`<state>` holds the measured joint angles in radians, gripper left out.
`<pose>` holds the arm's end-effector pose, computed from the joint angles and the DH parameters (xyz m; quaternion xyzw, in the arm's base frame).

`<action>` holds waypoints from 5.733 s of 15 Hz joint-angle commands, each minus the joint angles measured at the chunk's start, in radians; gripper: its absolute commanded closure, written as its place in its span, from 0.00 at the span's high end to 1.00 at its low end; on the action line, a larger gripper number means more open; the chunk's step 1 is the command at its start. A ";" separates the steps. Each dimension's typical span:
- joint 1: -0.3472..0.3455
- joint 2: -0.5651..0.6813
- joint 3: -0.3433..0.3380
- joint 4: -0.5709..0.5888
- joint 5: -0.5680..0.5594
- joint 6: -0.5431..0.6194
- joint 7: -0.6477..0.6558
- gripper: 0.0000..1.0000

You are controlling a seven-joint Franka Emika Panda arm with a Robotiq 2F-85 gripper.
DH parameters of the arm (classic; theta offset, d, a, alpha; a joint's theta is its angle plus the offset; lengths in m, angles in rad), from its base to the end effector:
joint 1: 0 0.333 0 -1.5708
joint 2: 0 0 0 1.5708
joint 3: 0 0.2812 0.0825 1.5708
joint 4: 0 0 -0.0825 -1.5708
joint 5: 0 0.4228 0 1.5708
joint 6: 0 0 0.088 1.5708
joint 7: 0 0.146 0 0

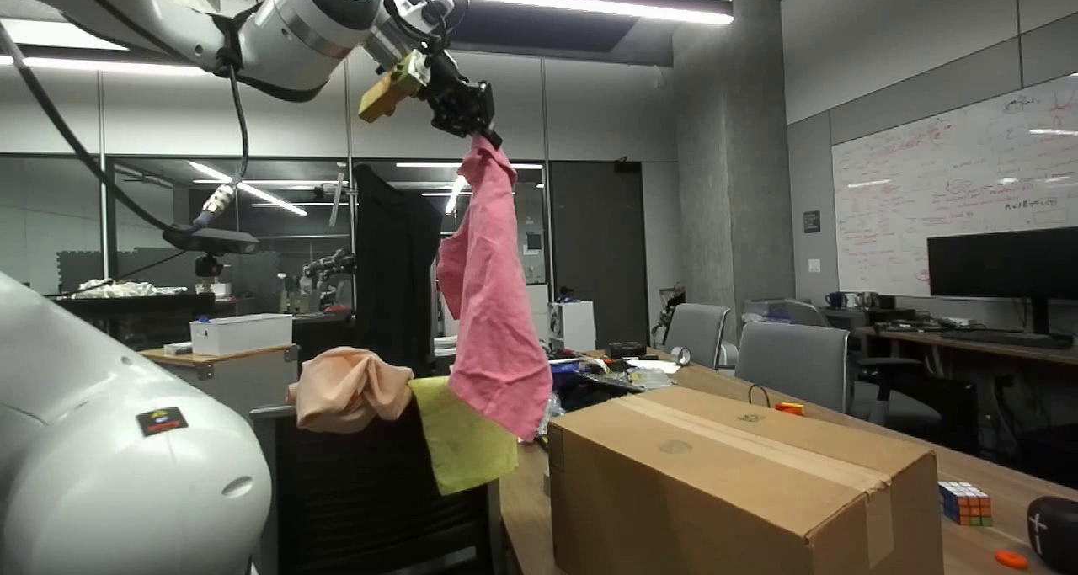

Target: Move the pink and peach shirt and the green towel to the top of the box

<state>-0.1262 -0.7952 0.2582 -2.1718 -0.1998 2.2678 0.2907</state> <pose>0.4271 0.0844 0.7174 0.8902 -0.0401 0.4417 0.1037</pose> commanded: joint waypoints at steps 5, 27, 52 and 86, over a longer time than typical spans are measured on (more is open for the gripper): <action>-0.203 0.174 0.016 0.093 -0.192 -0.082 0.144 0.01; -0.128 0.627 -0.143 0.366 -0.506 -0.310 0.608 0.01; 0.079 1.013 -0.276 0.959 -0.293 -0.750 0.544 0.01; 0.219 0.630 -0.136 0.146 -0.118 -0.610 0.051 1.00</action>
<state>0.0569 -0.0733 0.0938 -1.8817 -0.3117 1.5871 0.3978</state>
